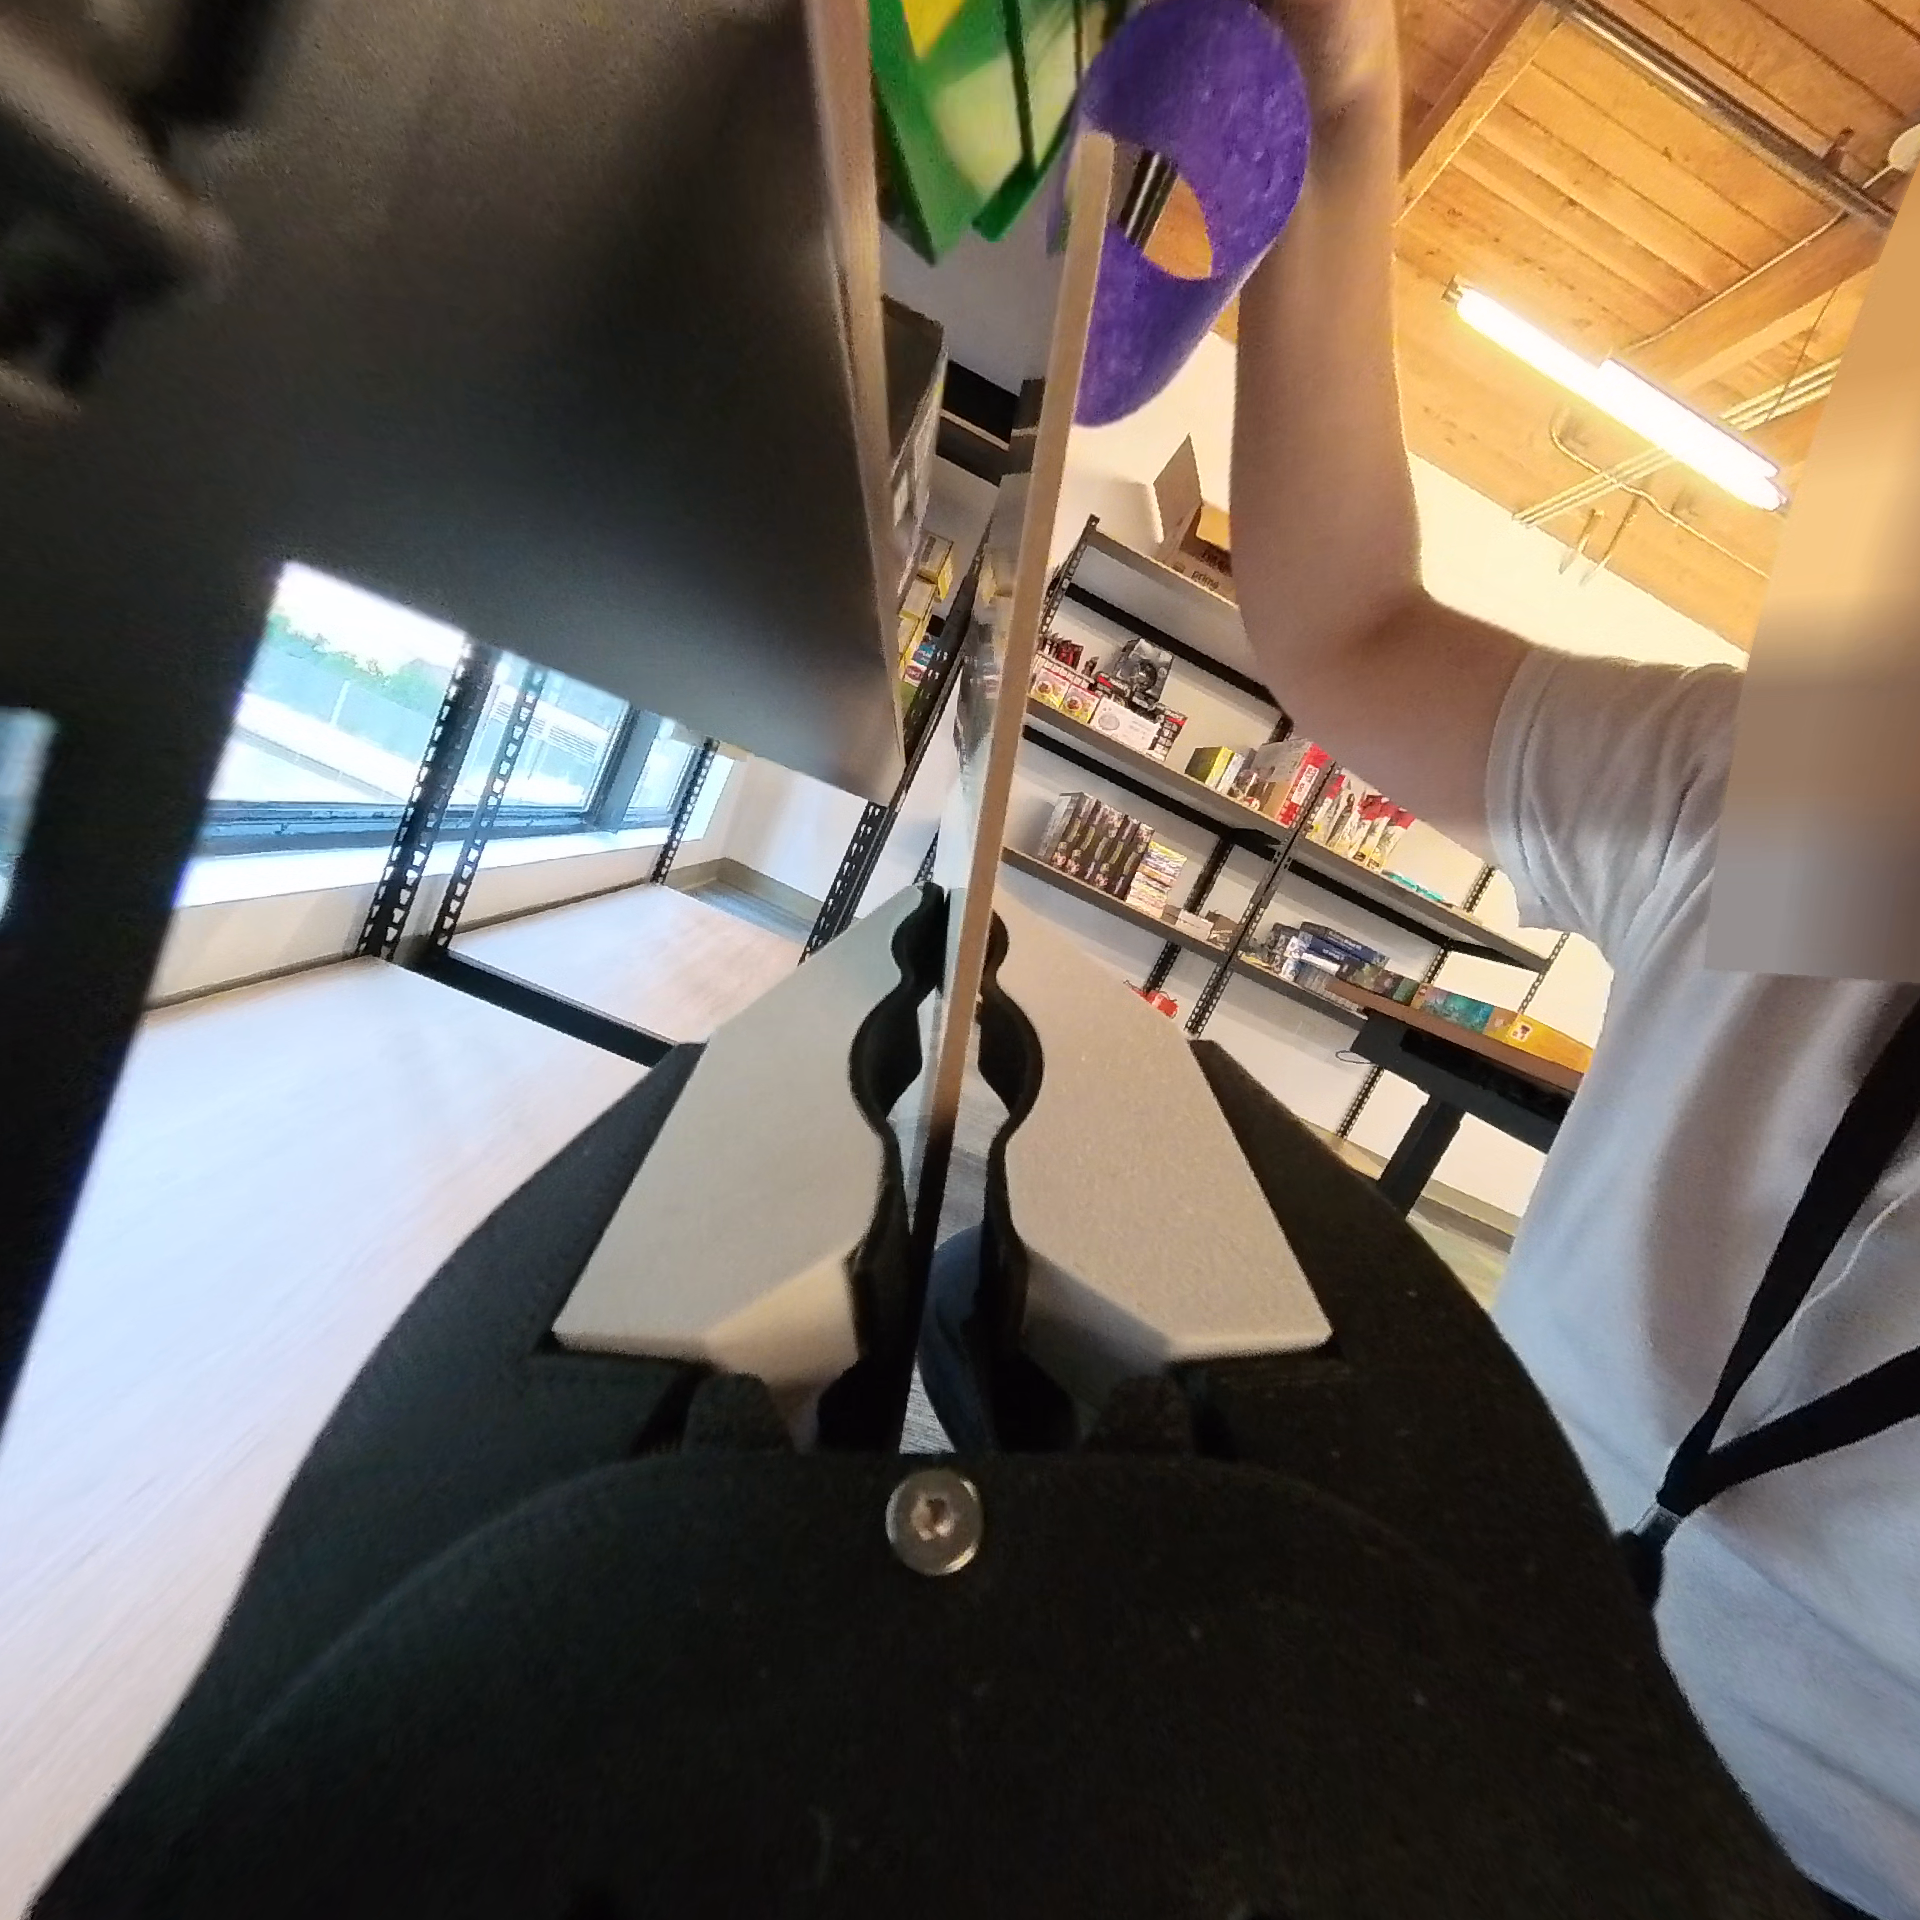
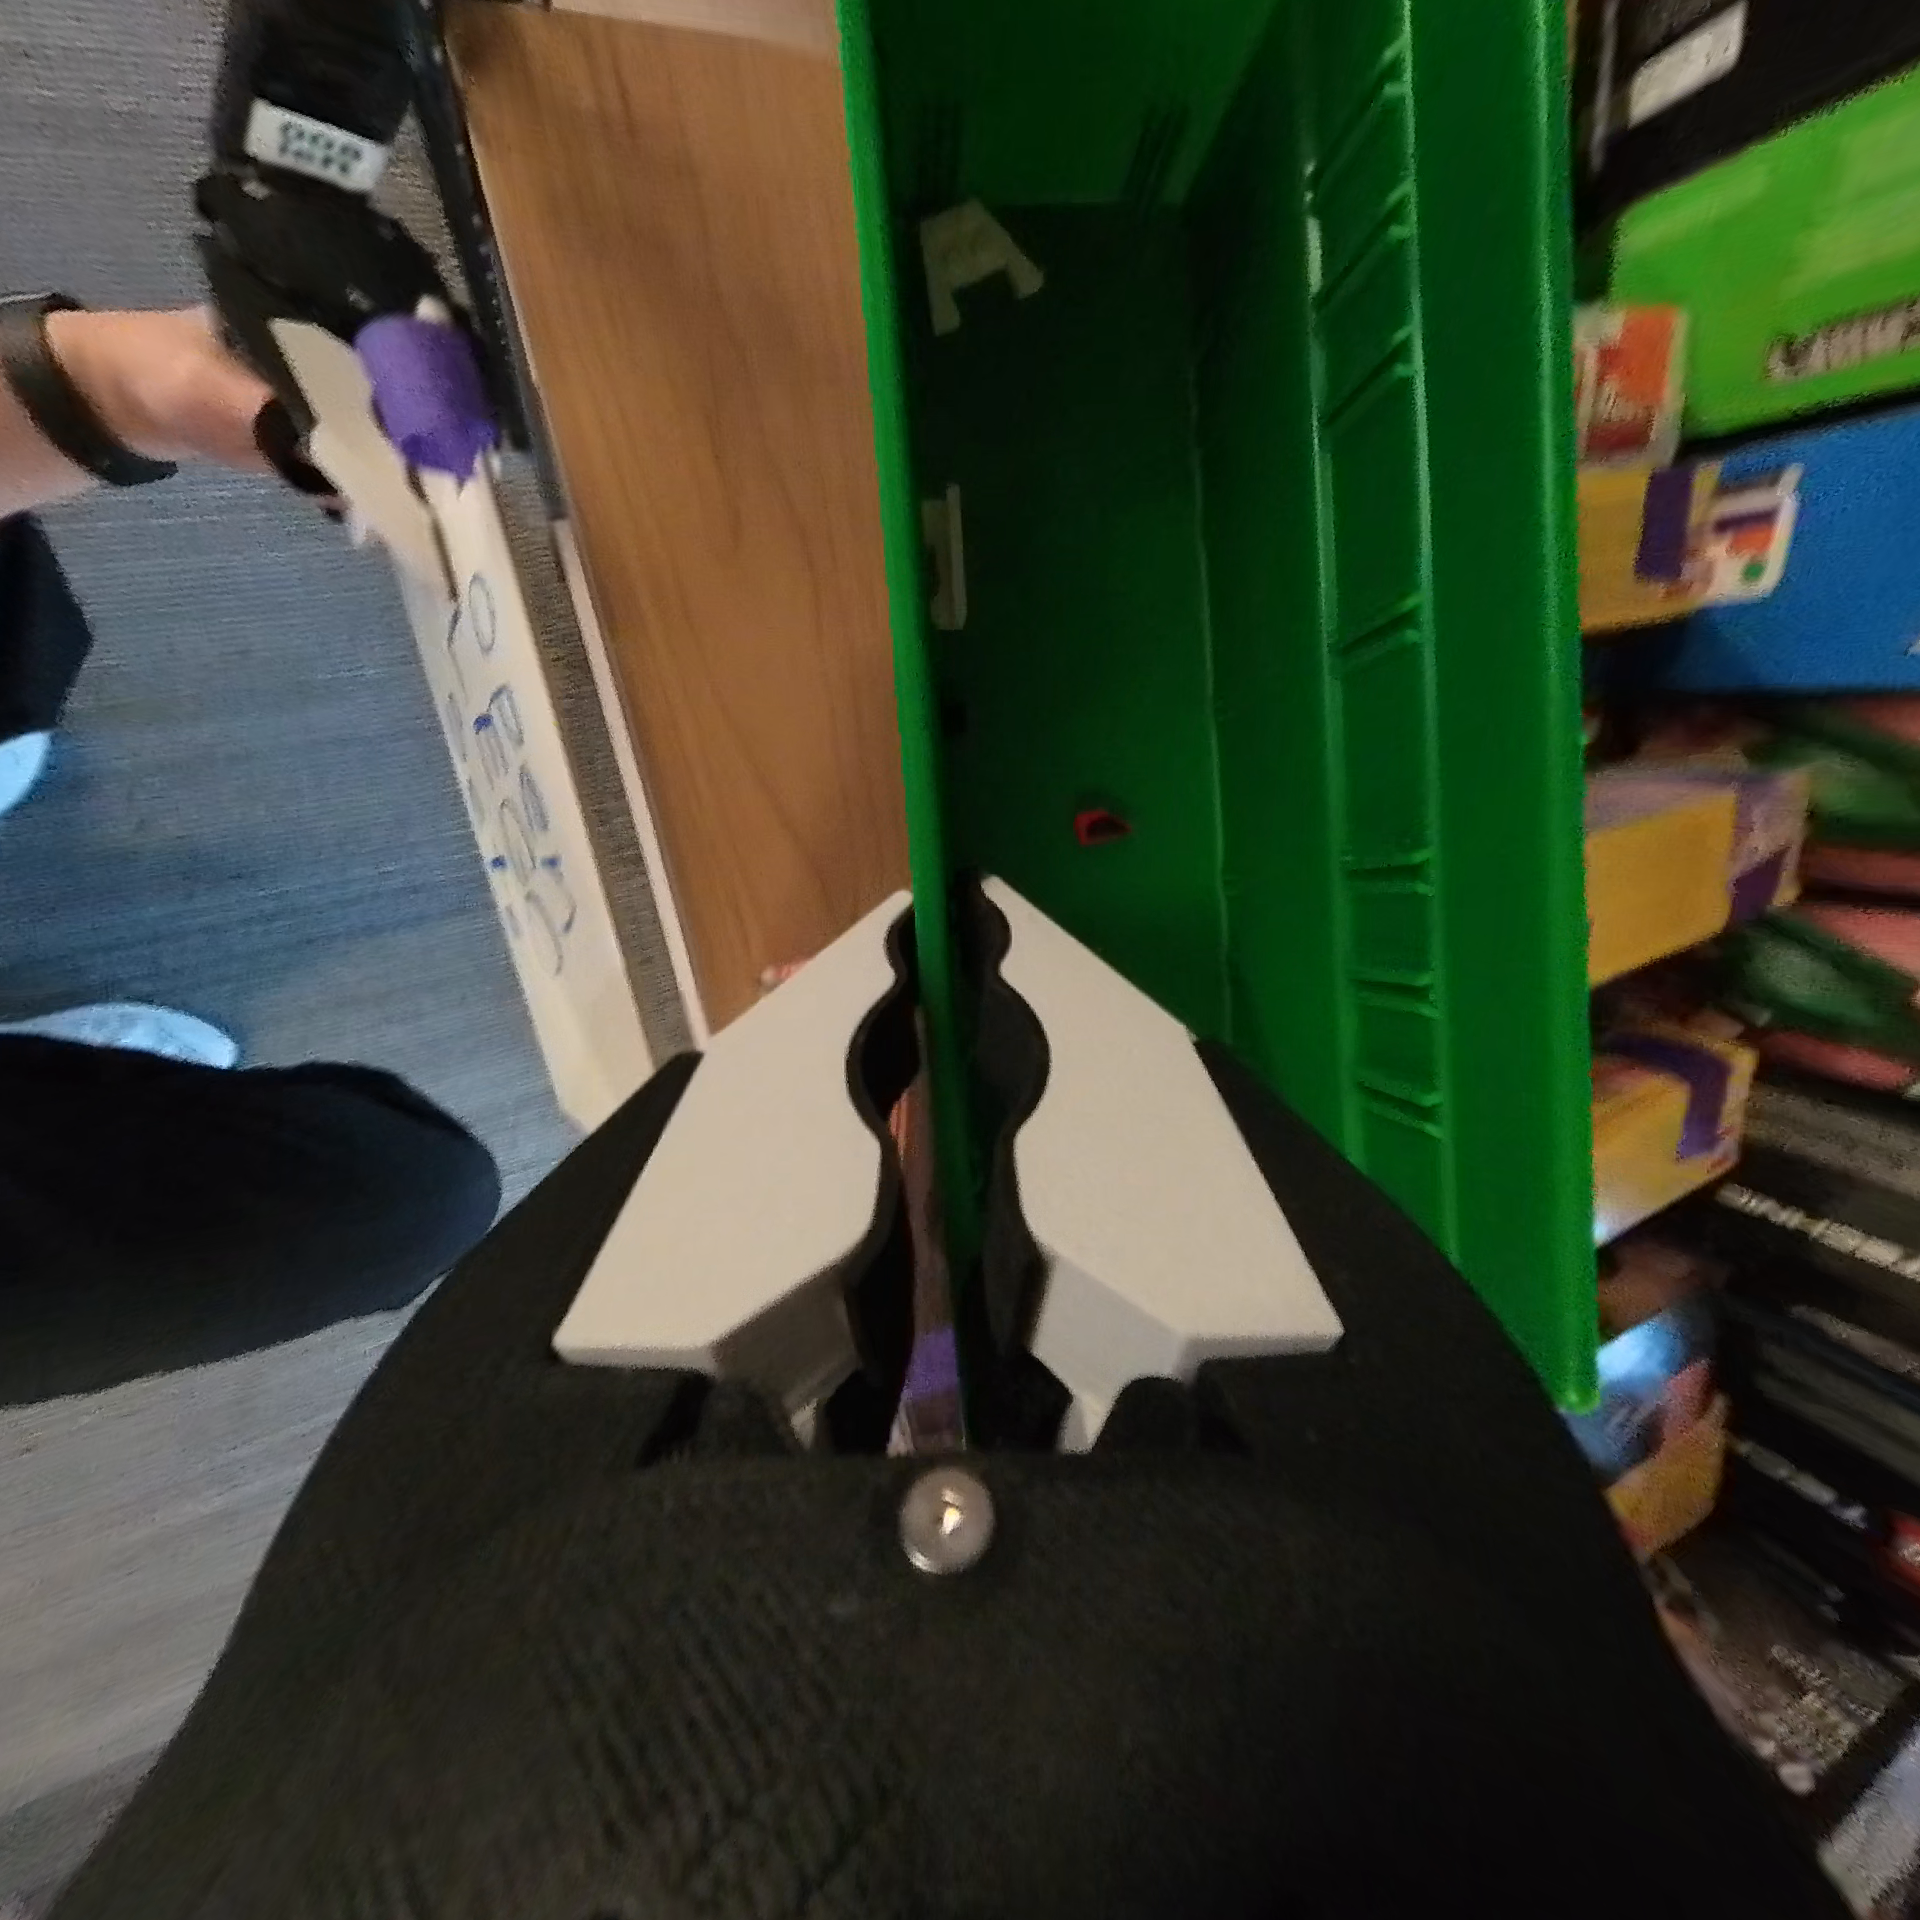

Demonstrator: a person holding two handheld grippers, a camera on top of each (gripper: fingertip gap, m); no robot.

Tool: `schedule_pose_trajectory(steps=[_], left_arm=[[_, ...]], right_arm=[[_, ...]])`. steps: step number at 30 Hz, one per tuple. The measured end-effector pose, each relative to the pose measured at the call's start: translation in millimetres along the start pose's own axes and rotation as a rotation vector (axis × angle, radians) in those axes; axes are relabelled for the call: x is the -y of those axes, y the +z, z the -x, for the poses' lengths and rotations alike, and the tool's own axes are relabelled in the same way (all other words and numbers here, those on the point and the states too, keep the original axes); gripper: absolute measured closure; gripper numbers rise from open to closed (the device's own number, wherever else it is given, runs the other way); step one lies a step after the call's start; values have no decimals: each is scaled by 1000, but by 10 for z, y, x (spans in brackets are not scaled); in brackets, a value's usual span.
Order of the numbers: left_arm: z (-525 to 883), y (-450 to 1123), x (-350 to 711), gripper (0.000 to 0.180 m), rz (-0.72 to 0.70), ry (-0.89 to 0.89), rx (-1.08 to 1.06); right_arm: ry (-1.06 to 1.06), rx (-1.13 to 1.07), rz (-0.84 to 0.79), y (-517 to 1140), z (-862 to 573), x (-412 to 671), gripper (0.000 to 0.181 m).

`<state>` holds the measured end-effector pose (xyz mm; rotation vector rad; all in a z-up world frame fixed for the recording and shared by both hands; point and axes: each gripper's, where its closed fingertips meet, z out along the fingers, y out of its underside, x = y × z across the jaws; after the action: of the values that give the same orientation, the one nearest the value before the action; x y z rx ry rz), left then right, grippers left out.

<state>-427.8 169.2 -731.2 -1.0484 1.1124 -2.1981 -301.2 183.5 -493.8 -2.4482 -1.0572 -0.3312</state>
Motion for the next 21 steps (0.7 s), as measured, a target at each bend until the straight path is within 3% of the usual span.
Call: schedule_pose_trajectory(steps=[6,9,12,14,17,19,21], left_arm=[[12,4,9,178,-2,-11,-3],[33,16,23,178,5,-15,9],[73,23,37,179,7,-14,35],[103,21,41,179,7,-19,51],[128,11,35,178,17,-13,71],[127,4,25,178,28,-11,76],[140,-2,17,179,31,-16,76]], right_arm=[[140,118,-22,-267,-90,-1148,177],[179,145,-135,-348,-117,-1483,177],[185,115,-107,-289,-188,-1770,175],[173,54,-166,-314,-278,-1748,175],[175,-90,-226,-415,-360,-1689,140],[163,-327,-314,-640,-426,-1575,140],[76,-537,-478,-918,-172,-1278,162]])
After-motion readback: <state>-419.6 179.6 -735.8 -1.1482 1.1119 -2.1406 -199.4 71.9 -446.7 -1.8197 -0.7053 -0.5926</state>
